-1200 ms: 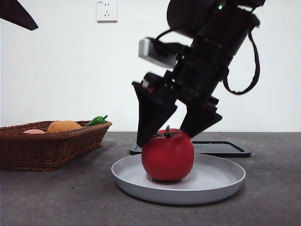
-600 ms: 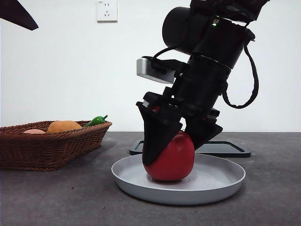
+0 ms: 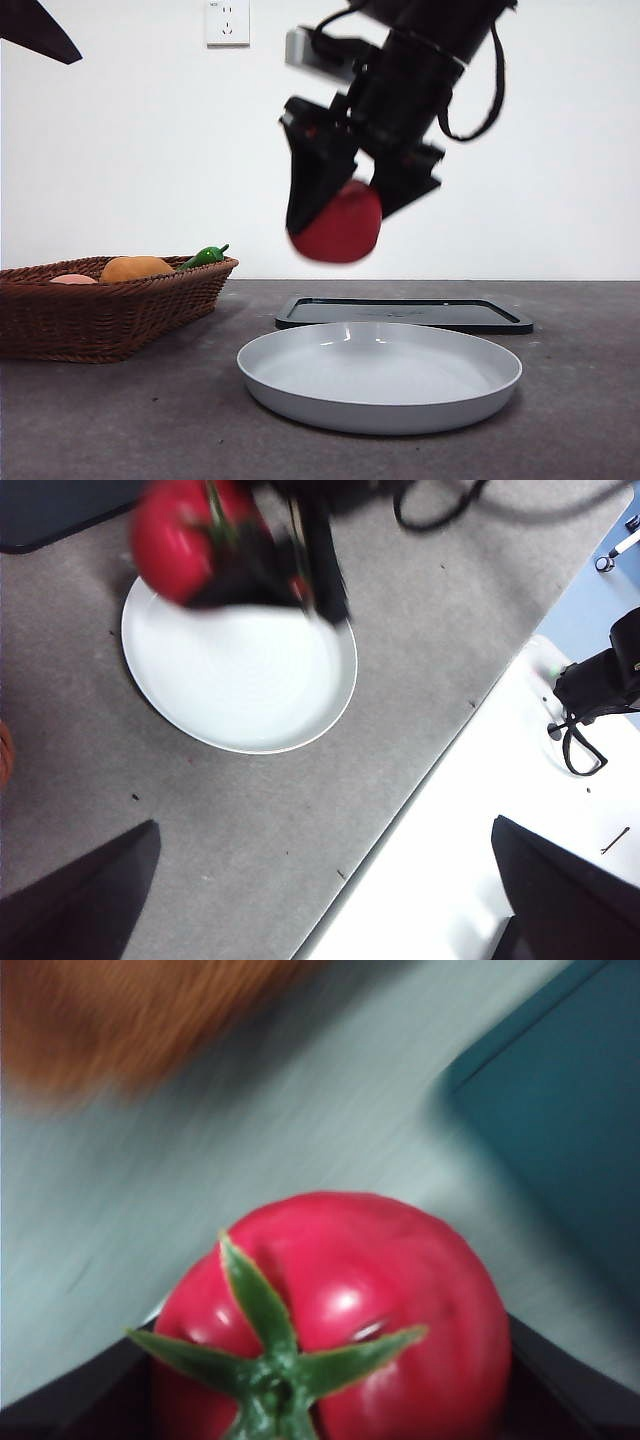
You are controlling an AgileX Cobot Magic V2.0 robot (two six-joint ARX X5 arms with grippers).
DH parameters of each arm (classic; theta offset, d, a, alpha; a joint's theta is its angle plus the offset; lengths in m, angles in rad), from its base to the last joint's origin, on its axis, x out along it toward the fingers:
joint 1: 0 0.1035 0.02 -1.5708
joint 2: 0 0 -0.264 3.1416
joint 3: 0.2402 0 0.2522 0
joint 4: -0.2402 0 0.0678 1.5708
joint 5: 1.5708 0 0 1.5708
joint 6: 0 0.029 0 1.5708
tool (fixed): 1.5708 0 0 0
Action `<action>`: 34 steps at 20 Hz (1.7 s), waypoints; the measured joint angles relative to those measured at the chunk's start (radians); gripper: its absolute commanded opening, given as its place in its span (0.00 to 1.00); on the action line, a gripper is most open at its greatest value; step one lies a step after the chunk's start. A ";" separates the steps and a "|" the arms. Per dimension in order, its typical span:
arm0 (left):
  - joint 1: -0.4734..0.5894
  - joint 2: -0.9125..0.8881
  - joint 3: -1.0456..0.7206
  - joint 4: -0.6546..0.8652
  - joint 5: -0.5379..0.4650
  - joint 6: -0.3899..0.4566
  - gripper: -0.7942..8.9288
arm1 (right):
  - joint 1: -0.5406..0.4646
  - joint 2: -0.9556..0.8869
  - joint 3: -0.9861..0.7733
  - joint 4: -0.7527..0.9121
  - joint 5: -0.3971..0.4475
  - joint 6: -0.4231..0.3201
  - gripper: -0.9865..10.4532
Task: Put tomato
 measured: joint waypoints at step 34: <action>0.000 0.000 0.000 0.001 0.000 0.000 0.62 | -0.288 0.408 0.166 0.365 -0.015 0.000 0.48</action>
